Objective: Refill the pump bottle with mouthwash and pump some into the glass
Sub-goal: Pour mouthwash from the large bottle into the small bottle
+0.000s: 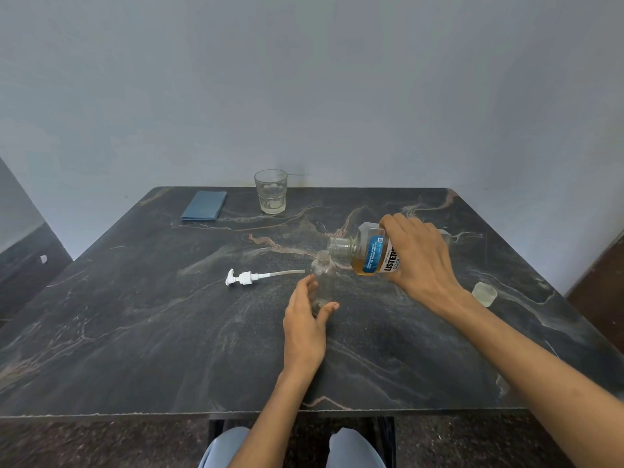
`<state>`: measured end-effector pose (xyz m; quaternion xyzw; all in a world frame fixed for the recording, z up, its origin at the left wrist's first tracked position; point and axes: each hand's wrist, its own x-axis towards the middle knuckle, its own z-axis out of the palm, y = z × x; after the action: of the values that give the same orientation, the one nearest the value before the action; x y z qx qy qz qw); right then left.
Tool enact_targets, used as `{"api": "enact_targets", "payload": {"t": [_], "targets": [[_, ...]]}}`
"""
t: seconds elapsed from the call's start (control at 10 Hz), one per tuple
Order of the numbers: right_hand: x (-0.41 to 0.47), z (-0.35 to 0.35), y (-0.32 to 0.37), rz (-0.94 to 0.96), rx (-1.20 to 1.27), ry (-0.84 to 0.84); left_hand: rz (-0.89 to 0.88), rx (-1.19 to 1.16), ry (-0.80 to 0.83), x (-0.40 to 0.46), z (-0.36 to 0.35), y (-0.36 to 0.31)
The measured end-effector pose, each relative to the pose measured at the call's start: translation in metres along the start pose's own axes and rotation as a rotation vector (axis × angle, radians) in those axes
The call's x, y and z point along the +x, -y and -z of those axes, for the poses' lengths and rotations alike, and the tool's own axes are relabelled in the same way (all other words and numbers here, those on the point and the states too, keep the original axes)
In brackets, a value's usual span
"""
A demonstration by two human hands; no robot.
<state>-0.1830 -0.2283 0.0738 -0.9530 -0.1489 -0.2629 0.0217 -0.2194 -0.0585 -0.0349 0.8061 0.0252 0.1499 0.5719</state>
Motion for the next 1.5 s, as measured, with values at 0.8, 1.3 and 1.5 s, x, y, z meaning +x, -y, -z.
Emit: {"api": "enact_targets", "payload": {"t": [0.8, 1.3, 1.5], "targets": [[0.0056, 0.0033, -0.0013, 0.035, 0.010, -0.017, -0.002, 0.007, 0.007, 0.0000, 0.0001, -0.0003], [0.0060, 0.0043, -0.0018, 0.041, -0.010, -0.008, -0.020, 0.021, -0.008, -0.0009, 0.0004, -0.0006], [0.0071, 0.0036, -0.0010, 0.037, -0.019, -0.010, -0.012, 0.020, -0.007, -0.0008, 0.0004, -0.0016]]}}
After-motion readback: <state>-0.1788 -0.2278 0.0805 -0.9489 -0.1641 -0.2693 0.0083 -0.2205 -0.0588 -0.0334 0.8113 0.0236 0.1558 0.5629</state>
